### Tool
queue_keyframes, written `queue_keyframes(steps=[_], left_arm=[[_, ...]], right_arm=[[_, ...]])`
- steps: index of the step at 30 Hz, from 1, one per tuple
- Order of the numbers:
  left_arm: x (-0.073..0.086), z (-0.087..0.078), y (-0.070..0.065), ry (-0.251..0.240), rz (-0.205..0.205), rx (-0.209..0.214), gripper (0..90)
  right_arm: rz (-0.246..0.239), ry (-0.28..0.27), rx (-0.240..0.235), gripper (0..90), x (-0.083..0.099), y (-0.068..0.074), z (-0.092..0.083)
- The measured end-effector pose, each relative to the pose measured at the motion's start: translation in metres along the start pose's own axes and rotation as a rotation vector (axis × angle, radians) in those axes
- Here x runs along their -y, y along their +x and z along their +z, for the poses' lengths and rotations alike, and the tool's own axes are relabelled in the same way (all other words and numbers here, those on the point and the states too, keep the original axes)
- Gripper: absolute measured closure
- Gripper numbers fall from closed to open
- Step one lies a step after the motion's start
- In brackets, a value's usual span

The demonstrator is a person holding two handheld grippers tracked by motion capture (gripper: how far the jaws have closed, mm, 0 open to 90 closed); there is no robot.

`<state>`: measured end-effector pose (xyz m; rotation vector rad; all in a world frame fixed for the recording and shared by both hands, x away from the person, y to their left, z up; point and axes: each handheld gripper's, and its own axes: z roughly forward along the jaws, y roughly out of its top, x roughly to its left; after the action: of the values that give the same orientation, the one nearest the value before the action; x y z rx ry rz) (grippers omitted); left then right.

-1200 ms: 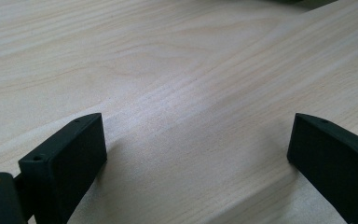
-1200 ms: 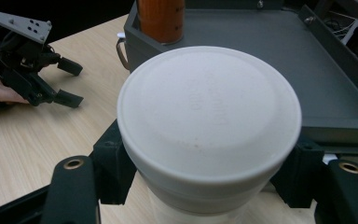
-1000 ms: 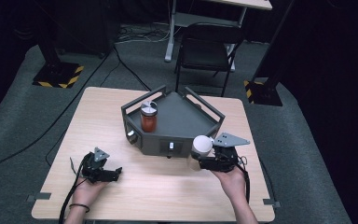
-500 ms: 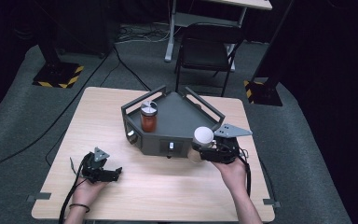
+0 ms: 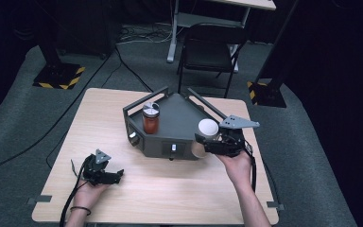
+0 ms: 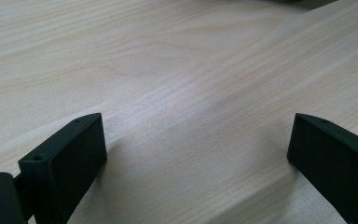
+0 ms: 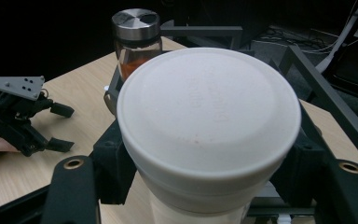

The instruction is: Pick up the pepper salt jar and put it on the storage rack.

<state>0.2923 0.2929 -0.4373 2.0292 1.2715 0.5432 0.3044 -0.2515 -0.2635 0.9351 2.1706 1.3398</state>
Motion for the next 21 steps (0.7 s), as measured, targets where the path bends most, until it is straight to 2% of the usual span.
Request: queue_keyframes(steps=[4,21], left_arm=[[0.000,0.000,0.000,0.000,0.000,0.000,3.6],[0.000,0.000,0.000,0.000,0.001,0.001,3.5]], right_arm=[[0.022,-0.015,0.004,32.8,-0.003,-0.004,0.001],[0.034,-0.018,0.060,32.8,-0.025,-0.011,0.019]])
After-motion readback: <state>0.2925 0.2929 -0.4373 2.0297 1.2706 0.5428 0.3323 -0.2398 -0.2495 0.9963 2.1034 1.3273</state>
